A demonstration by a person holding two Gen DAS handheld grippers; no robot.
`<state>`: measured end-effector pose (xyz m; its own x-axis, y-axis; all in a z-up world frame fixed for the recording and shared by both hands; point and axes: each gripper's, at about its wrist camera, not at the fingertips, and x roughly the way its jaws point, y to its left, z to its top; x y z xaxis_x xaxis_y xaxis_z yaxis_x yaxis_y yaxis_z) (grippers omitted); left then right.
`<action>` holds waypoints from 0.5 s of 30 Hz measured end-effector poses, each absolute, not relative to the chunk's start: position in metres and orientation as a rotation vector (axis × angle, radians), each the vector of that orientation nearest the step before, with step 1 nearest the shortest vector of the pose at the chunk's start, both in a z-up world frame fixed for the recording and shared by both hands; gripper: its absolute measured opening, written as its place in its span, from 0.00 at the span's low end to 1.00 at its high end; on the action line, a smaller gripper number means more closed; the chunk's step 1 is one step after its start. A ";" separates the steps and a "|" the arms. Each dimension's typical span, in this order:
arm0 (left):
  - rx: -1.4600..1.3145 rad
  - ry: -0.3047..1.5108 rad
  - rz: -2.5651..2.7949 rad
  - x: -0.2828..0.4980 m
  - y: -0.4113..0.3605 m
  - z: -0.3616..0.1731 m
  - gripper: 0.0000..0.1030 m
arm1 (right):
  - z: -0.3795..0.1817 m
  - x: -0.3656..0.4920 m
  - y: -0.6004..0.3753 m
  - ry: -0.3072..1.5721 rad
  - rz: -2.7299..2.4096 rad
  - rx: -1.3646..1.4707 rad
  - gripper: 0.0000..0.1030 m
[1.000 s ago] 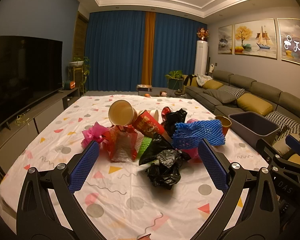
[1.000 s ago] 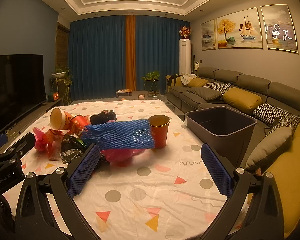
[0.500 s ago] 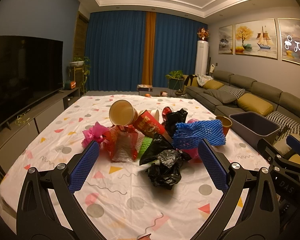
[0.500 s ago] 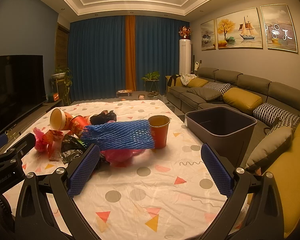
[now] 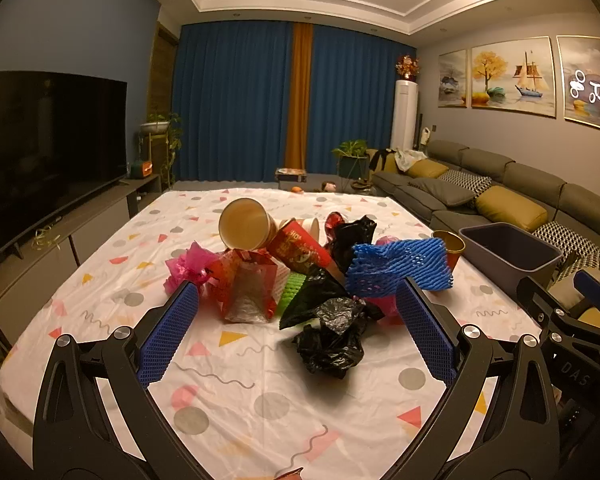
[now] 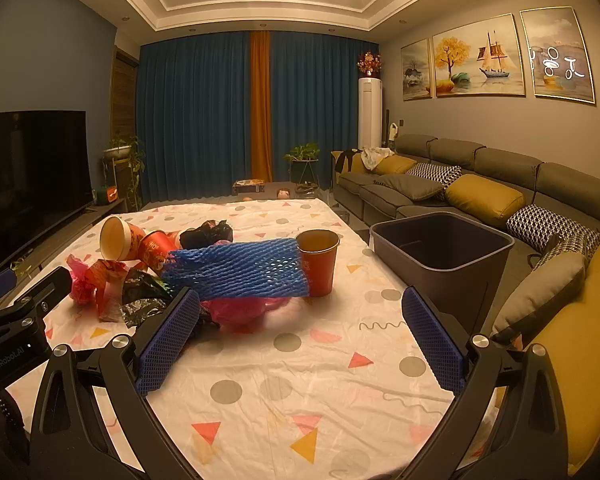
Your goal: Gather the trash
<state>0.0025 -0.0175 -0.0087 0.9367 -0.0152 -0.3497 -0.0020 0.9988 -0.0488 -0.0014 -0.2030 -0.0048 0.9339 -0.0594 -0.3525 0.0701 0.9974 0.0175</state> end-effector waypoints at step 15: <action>-0.059 0.359 -0.011 0.008 0.000 -0.007 0.94 | -0.006 -0.002 -0.203 0.353 -0.071 0.029 0.95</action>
